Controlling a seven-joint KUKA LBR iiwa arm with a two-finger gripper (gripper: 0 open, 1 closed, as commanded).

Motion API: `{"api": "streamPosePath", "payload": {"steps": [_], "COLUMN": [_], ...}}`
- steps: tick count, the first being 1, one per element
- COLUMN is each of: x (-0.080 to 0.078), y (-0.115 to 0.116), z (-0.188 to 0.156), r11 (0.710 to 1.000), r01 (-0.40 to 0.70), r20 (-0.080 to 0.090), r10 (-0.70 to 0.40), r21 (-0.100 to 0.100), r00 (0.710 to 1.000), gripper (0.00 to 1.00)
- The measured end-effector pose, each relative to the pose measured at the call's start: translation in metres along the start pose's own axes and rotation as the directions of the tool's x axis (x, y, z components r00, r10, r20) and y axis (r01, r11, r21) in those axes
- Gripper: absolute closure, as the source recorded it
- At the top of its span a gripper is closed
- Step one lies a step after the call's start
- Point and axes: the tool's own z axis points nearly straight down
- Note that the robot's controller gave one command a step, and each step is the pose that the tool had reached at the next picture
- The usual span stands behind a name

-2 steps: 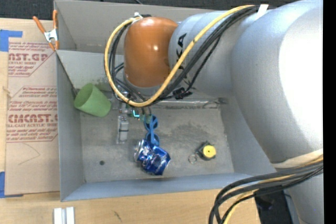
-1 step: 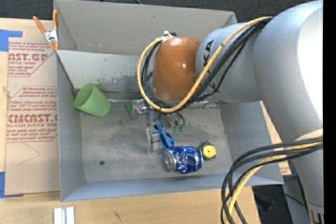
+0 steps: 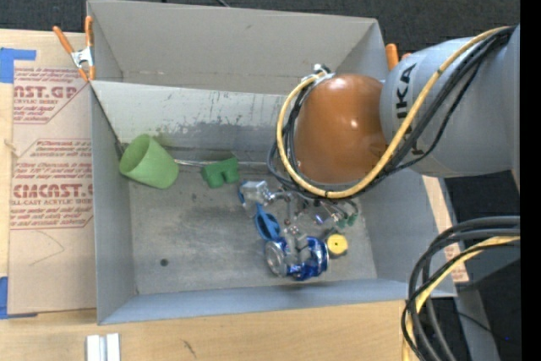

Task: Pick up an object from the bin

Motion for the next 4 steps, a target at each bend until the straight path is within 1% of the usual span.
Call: {"api": "streamPosePath", "payload": {"steps": [1, 2, 3, 4], "x": [-0.056, -0.025, -0.036, -0.063], "y": [-0.035, -0.021, -0.035, -0.044], "z": [0.040, 0.047, 0.012, 0.047], "r11": [1.000, 0.943, 0.901, 0.602], "r01": [-0.016, 0.332, 0.434, 0.799], "r20": [0.005, 0.001, 0.005, 0.006], "r10": [0.016, -0.332, -0.434, -0.799], "r21": [-0.001, -0.003, 0.000, 0.002], "r00": [1.000, 0.943, 0.901, 0.602], "gripper": [0.00, 0.00, 0.00, 0.00]}}
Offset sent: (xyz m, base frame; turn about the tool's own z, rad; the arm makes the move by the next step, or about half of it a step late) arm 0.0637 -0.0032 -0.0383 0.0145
